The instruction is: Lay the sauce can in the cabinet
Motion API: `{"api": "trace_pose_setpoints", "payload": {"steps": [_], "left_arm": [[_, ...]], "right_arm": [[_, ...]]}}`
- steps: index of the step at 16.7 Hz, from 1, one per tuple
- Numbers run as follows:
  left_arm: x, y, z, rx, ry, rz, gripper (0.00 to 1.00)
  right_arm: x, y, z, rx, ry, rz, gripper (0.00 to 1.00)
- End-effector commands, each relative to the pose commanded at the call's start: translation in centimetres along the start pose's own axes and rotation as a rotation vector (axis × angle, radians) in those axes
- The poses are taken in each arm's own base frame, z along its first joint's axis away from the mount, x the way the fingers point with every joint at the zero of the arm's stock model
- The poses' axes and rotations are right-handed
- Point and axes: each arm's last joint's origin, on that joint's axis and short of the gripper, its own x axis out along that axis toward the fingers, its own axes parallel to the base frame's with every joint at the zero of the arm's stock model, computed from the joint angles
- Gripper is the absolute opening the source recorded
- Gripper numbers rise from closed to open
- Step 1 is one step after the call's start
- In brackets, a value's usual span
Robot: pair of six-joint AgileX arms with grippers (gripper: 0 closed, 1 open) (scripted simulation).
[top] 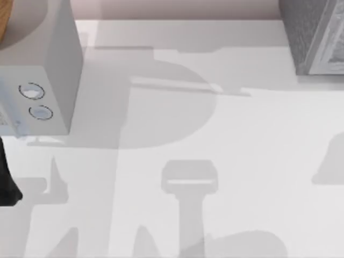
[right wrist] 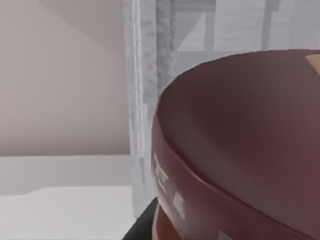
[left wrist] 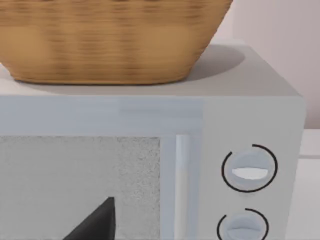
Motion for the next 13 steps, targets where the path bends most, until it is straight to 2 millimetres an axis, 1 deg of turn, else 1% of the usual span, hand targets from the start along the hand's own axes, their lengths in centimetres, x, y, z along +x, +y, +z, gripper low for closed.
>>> {"api": "trace_pose_setpoints", "payload": {"steps": [2,4,8,11,13], "left_arm": [[0.0,0.0,0.0,0.0,0.0,0.0,1.0],[0.0,0.0,0.0,0.0,0.0,0.0,1.0],[0.0,0.0,0.0,0.0,0.0,0.0,1.0],[0.0,0.0,0.0,0.0,0.0,0.0,1.0],[0.0,0.0,0.0,0.0,0.0,0.0,1.0]], "right_arm": [[0.5,0.3,4.1,0.001,0.002,0.002,0.0],[1.3,0.7,8.5,0.0,0.003,0.009,0.0],[4.3,1.9,17.2,-0.003,0.006,0.029,0.0],[7.1,3.0,22.7,-0.006,0.001,0.04,0.0],[8.8,3.7,25.4,-0.007,-0.006,0.042,0.0]]}}
